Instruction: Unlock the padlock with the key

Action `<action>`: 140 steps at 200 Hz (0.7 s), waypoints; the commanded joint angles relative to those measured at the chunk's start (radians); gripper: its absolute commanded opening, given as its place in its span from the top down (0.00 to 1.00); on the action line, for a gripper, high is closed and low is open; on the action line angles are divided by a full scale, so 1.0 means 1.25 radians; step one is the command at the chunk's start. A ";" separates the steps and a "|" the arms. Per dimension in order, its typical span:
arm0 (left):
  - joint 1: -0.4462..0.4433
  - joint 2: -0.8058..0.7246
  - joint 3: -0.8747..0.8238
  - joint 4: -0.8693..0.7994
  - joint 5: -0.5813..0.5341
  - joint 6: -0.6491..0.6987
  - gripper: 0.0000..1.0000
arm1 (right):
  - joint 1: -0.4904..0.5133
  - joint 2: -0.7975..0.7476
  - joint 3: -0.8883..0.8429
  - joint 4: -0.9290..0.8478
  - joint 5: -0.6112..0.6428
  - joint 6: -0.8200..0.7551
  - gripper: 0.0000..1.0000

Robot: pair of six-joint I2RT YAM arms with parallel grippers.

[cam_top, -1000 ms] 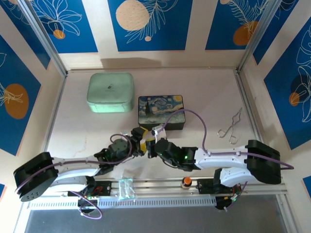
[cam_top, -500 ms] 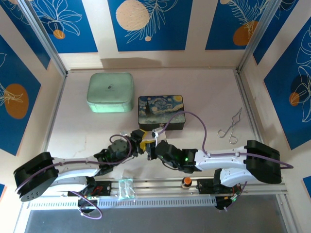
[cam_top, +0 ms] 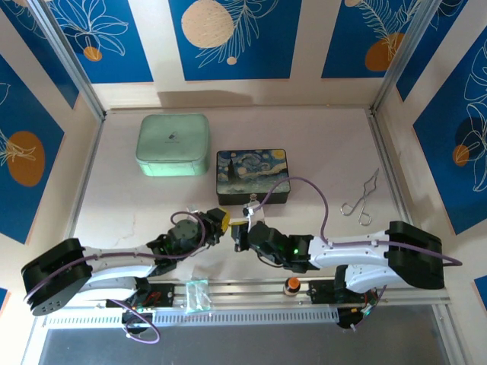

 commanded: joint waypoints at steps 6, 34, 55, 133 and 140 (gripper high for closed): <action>-0.007 -0.007 -0.006 -0.010 -0.007 0.017 0.90 | -0.005 -0.025 -0.013 0.012 0.007 0.021 1.00; -0.006 -0.001 -0.004 -0.018 -0.001 0.032 0.85 | -0.016 -0.031 -0.020 0.007 -0.003 0.021 1.00; -0.006 -0.004 0.000 -0.056 0.015 0.028 0.45 | -0.025 -0.043 -0.023 0.015 -0.013 0.010 1.00; -0.007 0.074 0.034 0.087 0.092 0.010 0.08 | -0.035 0.001 0.012 0.126 -0.077 -0.073 1.00; -0.007 0.090 0.028 0.126 0.093 0.003 0.11 | -0.035 0.008 0.013 0.138 -0.085 -0.075 1.00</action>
